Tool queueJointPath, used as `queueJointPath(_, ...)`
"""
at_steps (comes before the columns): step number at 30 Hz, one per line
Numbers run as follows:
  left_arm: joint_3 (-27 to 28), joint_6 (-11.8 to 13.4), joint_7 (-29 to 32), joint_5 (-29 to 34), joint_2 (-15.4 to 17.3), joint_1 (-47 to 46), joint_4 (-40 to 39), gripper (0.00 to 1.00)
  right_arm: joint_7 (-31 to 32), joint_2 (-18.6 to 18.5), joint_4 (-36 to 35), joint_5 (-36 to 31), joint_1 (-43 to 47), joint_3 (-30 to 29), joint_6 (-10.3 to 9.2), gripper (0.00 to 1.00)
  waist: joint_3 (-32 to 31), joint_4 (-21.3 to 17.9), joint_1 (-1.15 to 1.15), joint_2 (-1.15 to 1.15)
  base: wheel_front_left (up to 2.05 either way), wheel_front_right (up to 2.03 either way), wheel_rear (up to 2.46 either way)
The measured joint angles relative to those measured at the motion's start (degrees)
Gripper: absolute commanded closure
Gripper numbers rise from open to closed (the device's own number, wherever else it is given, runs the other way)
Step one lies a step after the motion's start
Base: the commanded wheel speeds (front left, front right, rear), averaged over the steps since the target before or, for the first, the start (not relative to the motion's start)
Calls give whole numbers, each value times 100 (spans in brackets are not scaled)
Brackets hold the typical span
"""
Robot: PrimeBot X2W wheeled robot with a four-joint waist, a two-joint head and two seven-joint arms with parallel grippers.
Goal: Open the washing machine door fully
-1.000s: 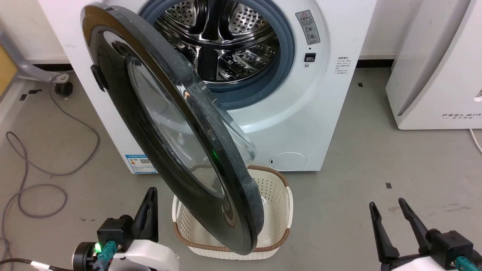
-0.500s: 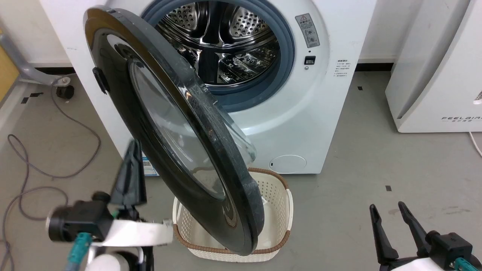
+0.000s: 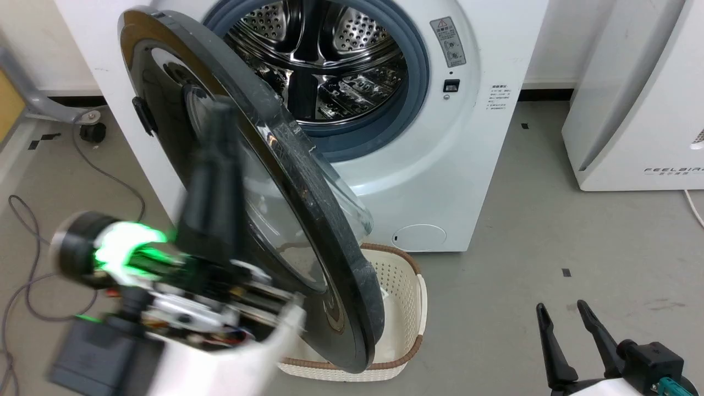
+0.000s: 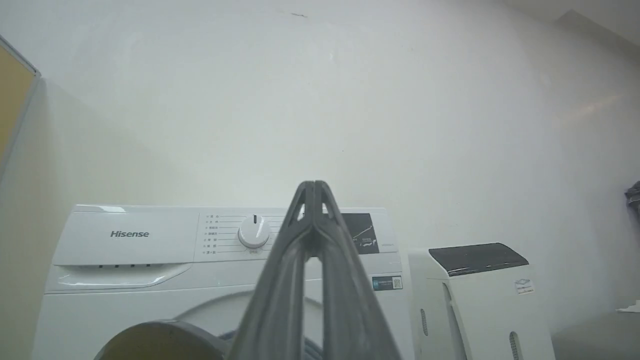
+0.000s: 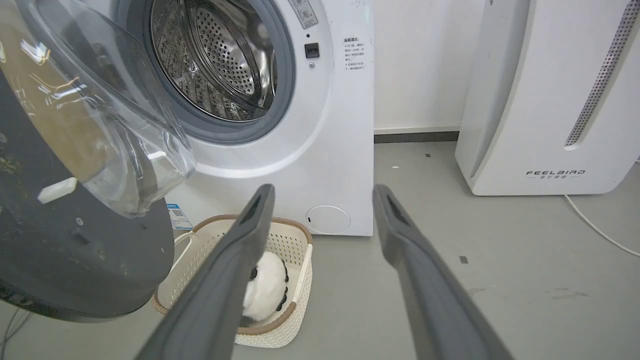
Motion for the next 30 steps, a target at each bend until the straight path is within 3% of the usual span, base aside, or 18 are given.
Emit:
queueJointPath(9,-1572,-550,86,-361,-186,-11,258,100,-16,0,66,1,-10,0,0,0,-38,-50,0,0,0,0,0)
queueJointPath(15,-2507,-691,665,-739,-232,83,569,100,-14,0,110,57,-9,9,0,0,-50,-37,0,0,0,0,0)
queueJointPath(22,-2940,-600,1633,-972,-170,548,987,100,-16,0,193,163,-9,35,0,0,3,-40,0,0,0,0,0)
queueJointPath(30,-2849,-310,1823,-979,-152,620,1972,100,-70,0,313,254,-51,78,0,0,117,-37,0,0,0,0,0)
